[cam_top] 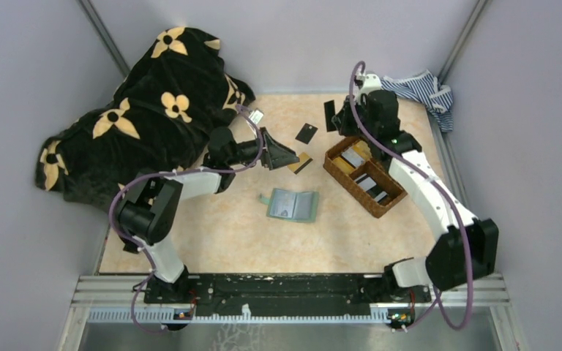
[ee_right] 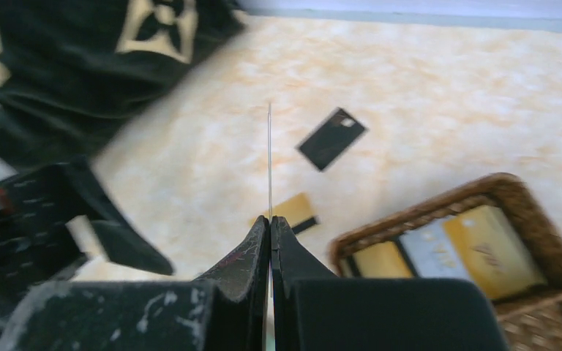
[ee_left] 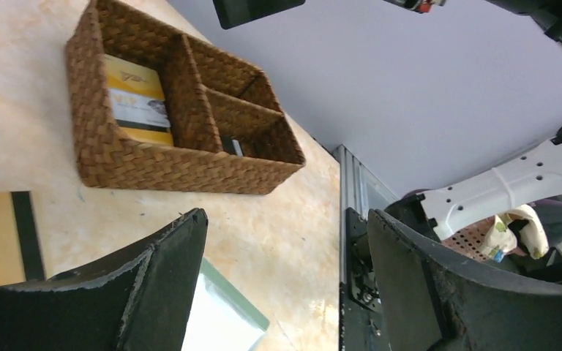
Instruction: Take the credit cards out of the card holder
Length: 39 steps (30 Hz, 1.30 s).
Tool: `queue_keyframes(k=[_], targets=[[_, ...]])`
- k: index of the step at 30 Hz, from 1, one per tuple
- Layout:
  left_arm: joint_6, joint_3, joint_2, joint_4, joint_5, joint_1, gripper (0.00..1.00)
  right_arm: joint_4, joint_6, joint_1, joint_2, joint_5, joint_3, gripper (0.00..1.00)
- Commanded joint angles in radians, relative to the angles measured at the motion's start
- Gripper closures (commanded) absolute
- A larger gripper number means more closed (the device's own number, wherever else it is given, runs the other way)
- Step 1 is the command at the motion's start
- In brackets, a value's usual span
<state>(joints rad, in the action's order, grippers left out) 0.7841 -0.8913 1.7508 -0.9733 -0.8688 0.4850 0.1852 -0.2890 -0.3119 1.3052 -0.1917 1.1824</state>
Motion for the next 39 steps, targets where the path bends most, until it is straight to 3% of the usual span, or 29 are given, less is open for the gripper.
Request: queue_keyframes(k=[1,5,13,19,26,39], targets=[[0.014,-0.031,0.115,-0.039,-0.040,-0.039,0.14,0.131,0.213,0.032,0.119,0.195,0.106,1.00],[0.079,-0.021,0.172,-0.128,-0.055,-0.069,0.15,0.206,0.297,0.103,0.257,0.165,0.243,1.00],[-0.005,0.009,0.087,-0.036,-0.038,-0.072,0.16,0.285,0.306,0.134,0.340,0.217,0.330,1.00],[-0.132,0.006,0.004,0.146,0.016,-0.044,0.16,0.350,0.336,0.129,0.330,0.247,0.300,1.00],[-0.026,0.027,-0.006,0.017,-0.028,-0.037,0.16,0.414,0.422,0.065,0.289,0.199,0.231,1.00],[0.009,0.048,-0.029,-0.034,-0.050,-0.015,0.18,0.394,0.488,-0.013,0.141,0.180,0.037,1.00]])
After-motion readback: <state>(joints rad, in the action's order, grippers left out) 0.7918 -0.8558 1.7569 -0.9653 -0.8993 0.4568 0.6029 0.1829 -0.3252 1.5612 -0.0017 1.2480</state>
